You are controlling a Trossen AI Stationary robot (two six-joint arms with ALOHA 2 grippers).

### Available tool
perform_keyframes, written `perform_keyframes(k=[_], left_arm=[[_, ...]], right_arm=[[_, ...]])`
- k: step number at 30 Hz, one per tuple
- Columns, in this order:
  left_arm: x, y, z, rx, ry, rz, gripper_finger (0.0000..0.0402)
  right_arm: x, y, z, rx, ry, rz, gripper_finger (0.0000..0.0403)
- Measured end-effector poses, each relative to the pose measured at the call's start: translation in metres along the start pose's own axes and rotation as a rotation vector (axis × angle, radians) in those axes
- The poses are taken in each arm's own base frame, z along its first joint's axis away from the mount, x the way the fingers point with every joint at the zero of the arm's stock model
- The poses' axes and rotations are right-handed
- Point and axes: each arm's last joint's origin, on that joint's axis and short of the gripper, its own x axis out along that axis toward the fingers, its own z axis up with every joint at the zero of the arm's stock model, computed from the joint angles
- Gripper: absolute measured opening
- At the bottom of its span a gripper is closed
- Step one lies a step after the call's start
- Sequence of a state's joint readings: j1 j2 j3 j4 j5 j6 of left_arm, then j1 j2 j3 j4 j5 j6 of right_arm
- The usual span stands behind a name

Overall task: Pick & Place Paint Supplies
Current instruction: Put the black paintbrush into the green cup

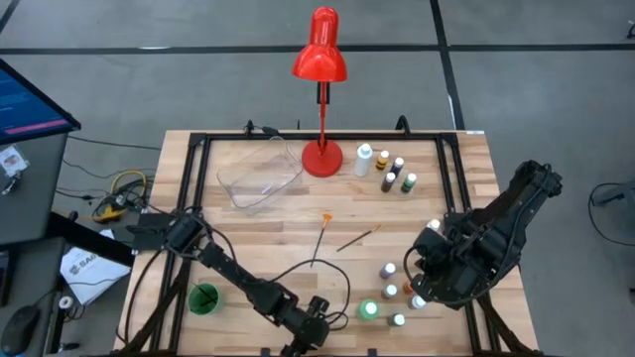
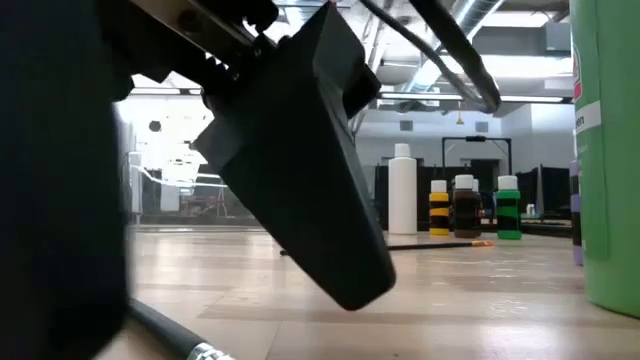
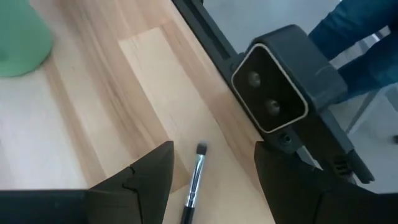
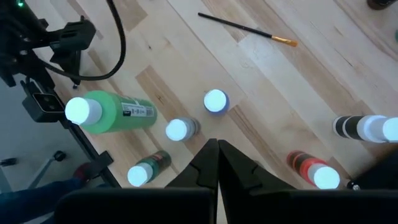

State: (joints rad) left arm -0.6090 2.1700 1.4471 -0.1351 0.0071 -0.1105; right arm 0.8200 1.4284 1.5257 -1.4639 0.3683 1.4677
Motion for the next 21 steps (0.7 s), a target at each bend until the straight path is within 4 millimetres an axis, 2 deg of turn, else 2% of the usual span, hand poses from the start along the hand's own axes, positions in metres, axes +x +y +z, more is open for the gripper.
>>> perform_keyframes(k=[14, 21], left_arm=[[0.007, 0.004, -0.003, 0.027, 0.003, -0.034, 0.0203], [0.021, 0.003, -0.005, 0.038, -0.019, -0.081, 0.0183]], right_arm=[[0.0, 0.001, -0.001, -0.002, -0.002, 0.007, 0.0], [0.0, 0.001, -0.001, 0.0, -0.002, 0.008, 0.0]])
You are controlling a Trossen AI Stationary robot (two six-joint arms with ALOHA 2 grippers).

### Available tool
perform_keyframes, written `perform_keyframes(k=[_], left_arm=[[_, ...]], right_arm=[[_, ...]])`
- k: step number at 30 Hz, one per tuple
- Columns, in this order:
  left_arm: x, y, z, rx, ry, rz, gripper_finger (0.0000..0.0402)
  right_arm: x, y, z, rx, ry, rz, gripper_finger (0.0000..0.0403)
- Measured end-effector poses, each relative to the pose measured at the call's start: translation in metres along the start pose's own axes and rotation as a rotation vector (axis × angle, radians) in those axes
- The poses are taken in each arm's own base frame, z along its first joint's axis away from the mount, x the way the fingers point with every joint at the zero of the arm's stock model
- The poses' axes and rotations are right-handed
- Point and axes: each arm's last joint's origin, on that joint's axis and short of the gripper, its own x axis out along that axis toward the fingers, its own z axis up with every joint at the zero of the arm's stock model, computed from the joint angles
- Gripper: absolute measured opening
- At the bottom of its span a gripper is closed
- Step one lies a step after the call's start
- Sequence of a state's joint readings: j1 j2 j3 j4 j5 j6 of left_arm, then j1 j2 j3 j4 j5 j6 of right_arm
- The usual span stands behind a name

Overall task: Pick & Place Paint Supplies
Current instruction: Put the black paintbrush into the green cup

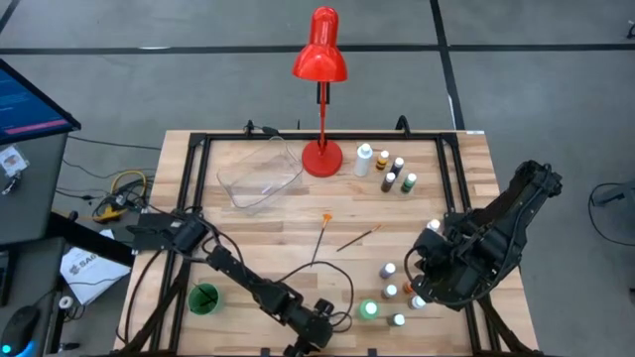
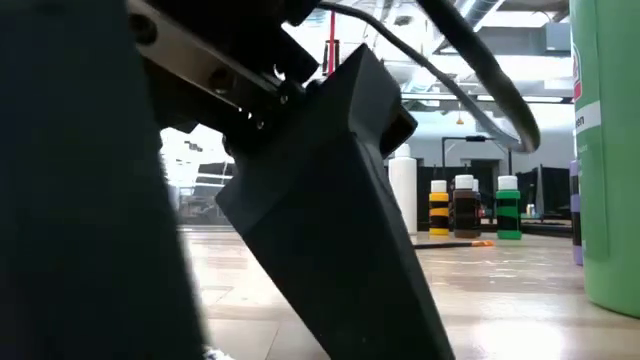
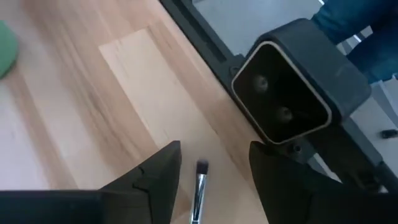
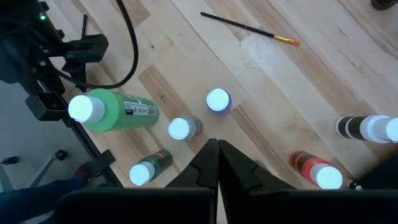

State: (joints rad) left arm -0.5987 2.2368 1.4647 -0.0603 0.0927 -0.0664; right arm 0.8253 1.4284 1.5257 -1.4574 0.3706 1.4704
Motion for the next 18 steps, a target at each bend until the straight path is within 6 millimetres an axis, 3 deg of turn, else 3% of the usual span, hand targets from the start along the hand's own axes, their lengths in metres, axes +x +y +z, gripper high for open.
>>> perform_keyframes(k=[5, 14, 18], left_arm=[[0.0011, 0.0025, 0.0007, 0.001, 0.005, 0.009, 0.015], [-0.0004, 0.0075, -0.003, -0.044, 0.054, 0.033, 0.0019], [-0.0008, 0.0093, -0.004, -0.109, 0.066, 0.032, 0.0004]], right_arm=[[-0.0007, 0.0002, -0.0019, 0.008, 0.001, 0.003, 0.0], [-0.0034, 0.0011, -0.0087, -0.003, 0.006, 0.014, 0.0], [-0.0034, 0.0011, -0.0087, -0.001, 0.006, 0.014, 0.0]])
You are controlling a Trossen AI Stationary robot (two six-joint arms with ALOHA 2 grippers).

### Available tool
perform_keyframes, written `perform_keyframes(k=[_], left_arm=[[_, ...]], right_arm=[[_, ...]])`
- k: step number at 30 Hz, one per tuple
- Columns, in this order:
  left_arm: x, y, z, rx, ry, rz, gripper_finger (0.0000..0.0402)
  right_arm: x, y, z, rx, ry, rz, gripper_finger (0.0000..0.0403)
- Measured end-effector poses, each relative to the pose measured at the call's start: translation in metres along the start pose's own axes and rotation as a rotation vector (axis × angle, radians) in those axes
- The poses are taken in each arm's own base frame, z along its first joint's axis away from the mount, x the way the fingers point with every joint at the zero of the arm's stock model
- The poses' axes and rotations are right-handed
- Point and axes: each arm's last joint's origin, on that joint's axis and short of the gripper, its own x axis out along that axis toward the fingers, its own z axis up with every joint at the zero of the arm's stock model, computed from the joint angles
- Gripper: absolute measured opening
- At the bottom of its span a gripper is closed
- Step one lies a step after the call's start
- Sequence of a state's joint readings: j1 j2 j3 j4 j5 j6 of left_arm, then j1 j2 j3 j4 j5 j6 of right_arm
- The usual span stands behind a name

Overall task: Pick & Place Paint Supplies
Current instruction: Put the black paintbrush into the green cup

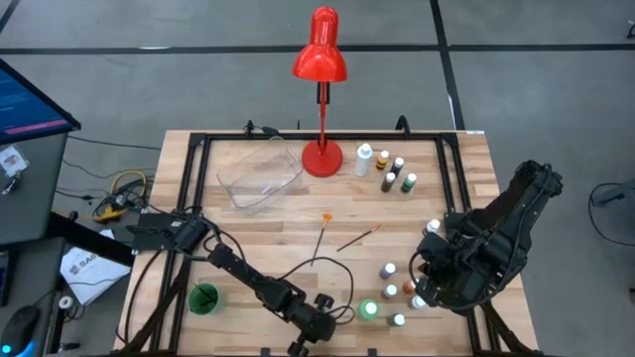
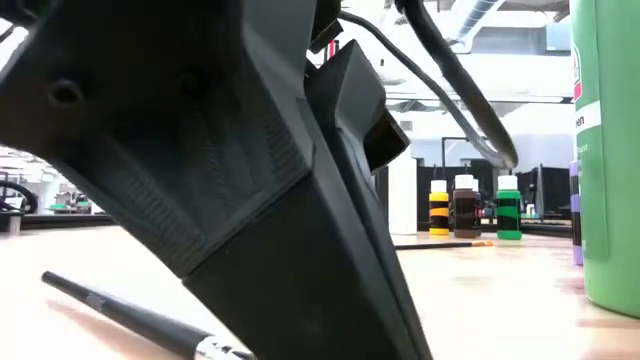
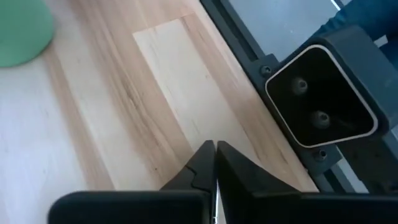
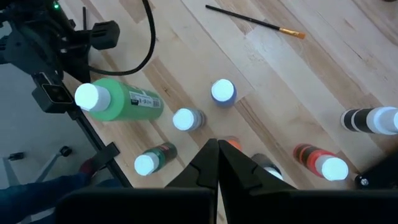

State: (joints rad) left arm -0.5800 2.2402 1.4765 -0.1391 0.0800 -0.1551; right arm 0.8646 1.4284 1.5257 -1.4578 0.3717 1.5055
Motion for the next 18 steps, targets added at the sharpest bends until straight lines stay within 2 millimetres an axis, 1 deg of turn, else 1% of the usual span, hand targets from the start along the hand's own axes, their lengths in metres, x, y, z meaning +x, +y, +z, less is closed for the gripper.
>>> perform_keyframes(k=[4, 9, 16, 18], left_arm=[[-0.007, -0.001, 0.0, -0.043, 0.024, 0.007, 0.0001], [-0.029, 0.002, 0.0, -0.084, 0.103, 0.048, 0.0], [-0.075, 0.003, 0.024, -0.13, 0.01, 0.126, 0.0], [-0.092, 0.003, 0.03, -0.16, -0.021, 0.144, 0.0]], right_arm=[[0.0, 0.0, 0.0, 0.0, -0.001, 0.0, 0.0], [0.0, 0.0, 0.001, 0.0, -0.019, 0.002, 0.0], [0.0, 0.0, 0.002, -0.002, -0.053, 0.001, 0.0], [0.0, 0.0, 0.002, -0.002, -0.053, 0.002, 0.0]])
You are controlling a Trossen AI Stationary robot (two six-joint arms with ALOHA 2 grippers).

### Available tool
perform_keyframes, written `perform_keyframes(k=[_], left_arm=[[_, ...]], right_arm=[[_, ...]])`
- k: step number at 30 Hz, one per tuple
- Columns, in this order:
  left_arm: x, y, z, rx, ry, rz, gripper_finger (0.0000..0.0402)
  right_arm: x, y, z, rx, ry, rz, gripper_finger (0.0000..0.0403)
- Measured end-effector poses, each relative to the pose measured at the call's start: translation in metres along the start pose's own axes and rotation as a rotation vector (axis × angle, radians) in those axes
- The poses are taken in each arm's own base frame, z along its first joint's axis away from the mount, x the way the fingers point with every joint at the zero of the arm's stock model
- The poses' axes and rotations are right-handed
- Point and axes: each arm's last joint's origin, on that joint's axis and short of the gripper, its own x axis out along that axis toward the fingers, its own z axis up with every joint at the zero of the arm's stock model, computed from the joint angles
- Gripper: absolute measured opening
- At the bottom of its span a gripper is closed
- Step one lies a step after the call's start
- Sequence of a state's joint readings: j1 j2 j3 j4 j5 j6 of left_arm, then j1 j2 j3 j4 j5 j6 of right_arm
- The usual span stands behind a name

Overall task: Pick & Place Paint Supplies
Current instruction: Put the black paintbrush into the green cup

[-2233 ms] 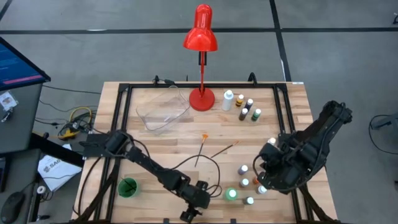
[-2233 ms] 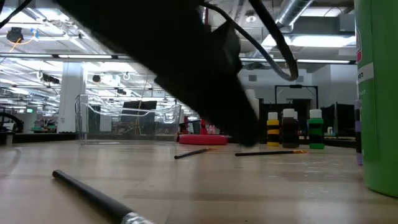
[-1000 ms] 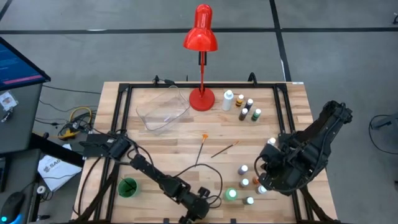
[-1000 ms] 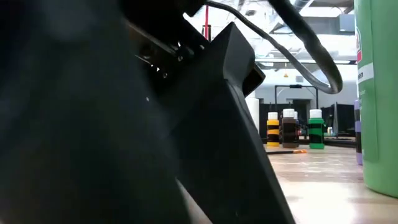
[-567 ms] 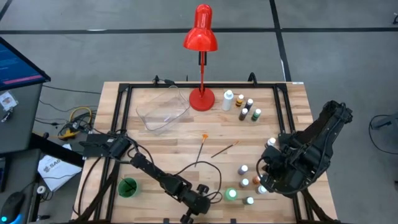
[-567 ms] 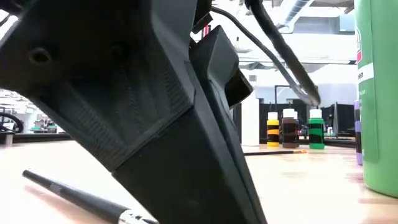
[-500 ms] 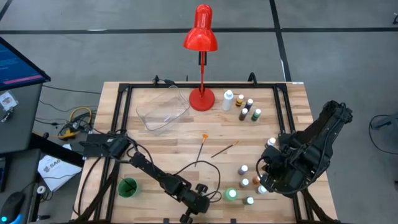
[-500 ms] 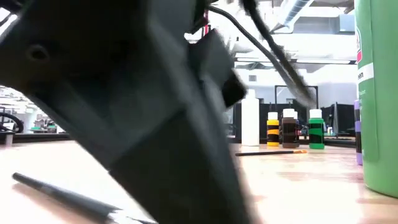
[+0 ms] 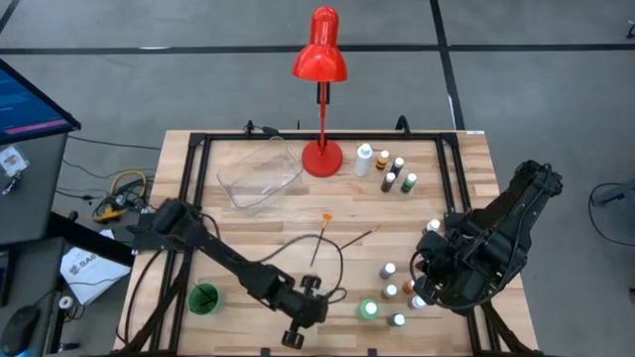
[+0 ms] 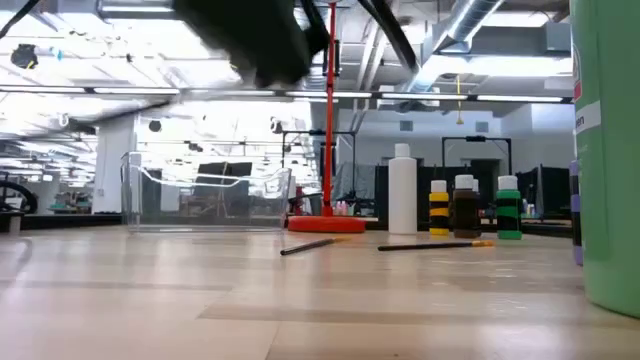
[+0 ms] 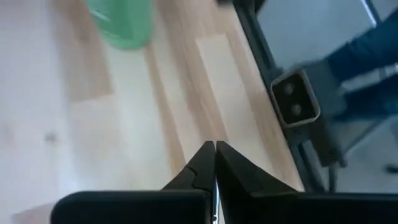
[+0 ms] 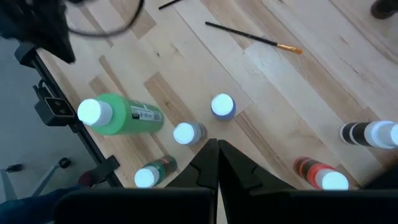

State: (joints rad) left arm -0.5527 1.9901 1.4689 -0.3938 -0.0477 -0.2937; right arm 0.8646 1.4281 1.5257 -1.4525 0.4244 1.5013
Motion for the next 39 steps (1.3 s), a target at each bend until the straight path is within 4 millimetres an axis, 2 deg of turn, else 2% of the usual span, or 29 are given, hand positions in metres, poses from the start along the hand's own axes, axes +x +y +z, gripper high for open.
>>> perform_keyframes(k=[5, 12, 16, 19, 24, 27, 31, 35, 39], left_arm=[[-0.053, 0.001, 0.016, -0.072, -0.084, -0.008, 0.0], [-0.143, -0.002, 0.02, -0.159, -0.213, 0.0, 0.0], [-0.187, -0.004, 0.004, -0.202, -0.286, -0.035, 0.0], [-0.22, -0.005, -0.016, -0.255, -0.339, -0.079, 0.0], [-0.257, -0.006, -0.055, -0.308, -0.432, -0.12, 0.0], [-0.272, -0.007, -0.082, -0.327, -0.485, -0.163, 0.0], [-0.279, -0.006, -0.119, -0.356, -0.557, -0.171, 0.0], [-0.269, -0.009, -0.15, -0.355, -0.634, -0.177, 0.0], [-0.25, -0.014, -0.173, -0.381, -0.714, -0.205, 0.0]], right_arm=[[0.0, 0.0, 0.0, 0.001, 0.0, 0.001, 0.0], [-0.001, 0.001, 0.0, -0.008, -0.03, 0.012, 0.0], [-0.001, 0.002, 0.0, -0.003, -0.048, 0.021, 0.0], [-0.001, 0.003, 0.0, -0.001, -0.05, 0.025, 0.0], [-0.001, 0.004, 0.001, 0.006, -0.051, 0.039, 0.0], [0.0, 0.005, 0.002, 0.018, -0.052, 0.049, 0.0], [0.001, 0.006, 0.004, 0.054, -0.055, 0.055, 0.0], [0.002, 0.007, 0.008, 0.078, -0.059, 0.067, 0.0], [0.004, 0.009, 0.012, 0.103, -0.065, 0.076, 0.0]])
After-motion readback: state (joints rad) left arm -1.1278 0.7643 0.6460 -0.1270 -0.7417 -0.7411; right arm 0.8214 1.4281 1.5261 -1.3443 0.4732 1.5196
